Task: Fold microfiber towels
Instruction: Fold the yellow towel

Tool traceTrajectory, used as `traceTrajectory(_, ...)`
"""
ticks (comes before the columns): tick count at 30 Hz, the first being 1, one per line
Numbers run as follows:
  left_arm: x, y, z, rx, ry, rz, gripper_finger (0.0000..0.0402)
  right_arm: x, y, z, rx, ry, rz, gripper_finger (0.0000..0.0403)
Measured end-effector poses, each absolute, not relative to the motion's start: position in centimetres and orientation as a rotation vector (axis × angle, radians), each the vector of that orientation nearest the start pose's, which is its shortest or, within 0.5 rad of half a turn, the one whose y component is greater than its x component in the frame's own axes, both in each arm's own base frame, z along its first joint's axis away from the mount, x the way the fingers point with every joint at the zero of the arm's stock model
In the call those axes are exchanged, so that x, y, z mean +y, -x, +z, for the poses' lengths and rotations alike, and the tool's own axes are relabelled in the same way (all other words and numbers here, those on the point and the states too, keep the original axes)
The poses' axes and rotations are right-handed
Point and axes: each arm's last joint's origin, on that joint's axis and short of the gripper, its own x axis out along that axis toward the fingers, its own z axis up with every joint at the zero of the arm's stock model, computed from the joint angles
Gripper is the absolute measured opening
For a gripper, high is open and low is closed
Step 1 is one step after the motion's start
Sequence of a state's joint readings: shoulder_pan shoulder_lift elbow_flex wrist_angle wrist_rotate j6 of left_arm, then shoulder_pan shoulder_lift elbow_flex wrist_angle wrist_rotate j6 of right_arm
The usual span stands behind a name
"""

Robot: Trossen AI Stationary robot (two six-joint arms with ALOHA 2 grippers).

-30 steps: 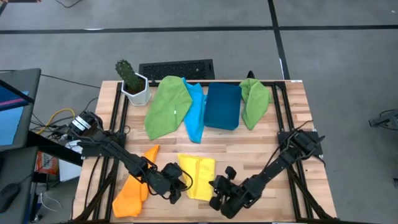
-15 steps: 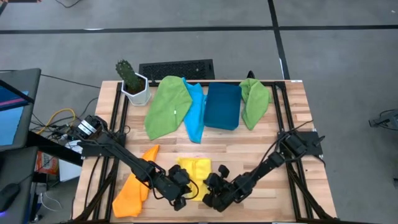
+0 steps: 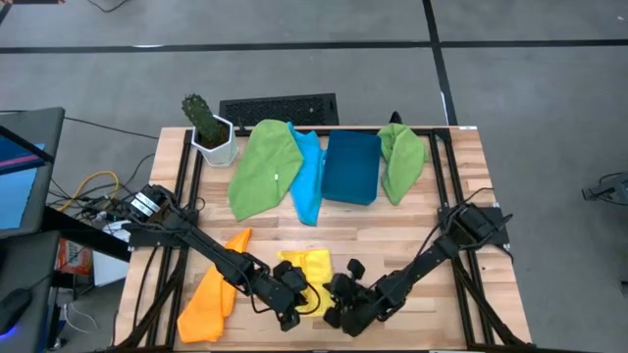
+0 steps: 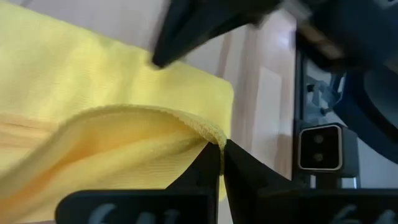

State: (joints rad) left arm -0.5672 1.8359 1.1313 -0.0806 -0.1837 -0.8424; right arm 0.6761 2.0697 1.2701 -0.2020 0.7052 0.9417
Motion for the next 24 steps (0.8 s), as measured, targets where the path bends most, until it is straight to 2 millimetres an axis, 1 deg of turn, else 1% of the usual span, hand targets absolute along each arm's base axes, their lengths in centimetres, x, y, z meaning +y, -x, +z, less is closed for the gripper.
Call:
traceTrajectory(4,-20.0,-32.8,17.8,0.815,0.515,-0.036,0.0000,24.8,-31.8,13.3,0.679,-0.269,-0.380,0.0020)
traceTrajectory(8,-20.0,-32.9,17.9,0.809,0.532,-0.050,0.0000,25.3,-30.9,12.5,0.715,-0.279,-0.398,0.0022)
traceTrajectory(12,-20.1,-32.9,18.1,0.820,0.534,-0.057,0.0000,25.6,-30.8,11.5,0.736,-0.277,-0.394,0.0025)
traceTrajectory(17,-20.0,-33.4,18.9,0.825,0.508,-0.064,0.0000,25.1,-31.4,10.4,0.759,-0.275,-0.409,0.0020)
traceTrajectory(19,-19.8,-33.7,19.3,0.824,0.497,-0.062,0.0000,24.8,-31.6,10.3,0.762,-0.277,-0.417,0.0019)
traceTrajectory(21,-19.8,-34.2,19.2,0.822,0.495,-0.060,0.0000,24.8,-31.6,10.4,0.761,-0.276,-0.418,0.0021)
traceTrajectory(24,-20.2,-35.2,18.1,0.864,0.474,-0.070,0.0000,24.7,-31.6,10.4,0.760,-0.272,-0.420,0.0026)
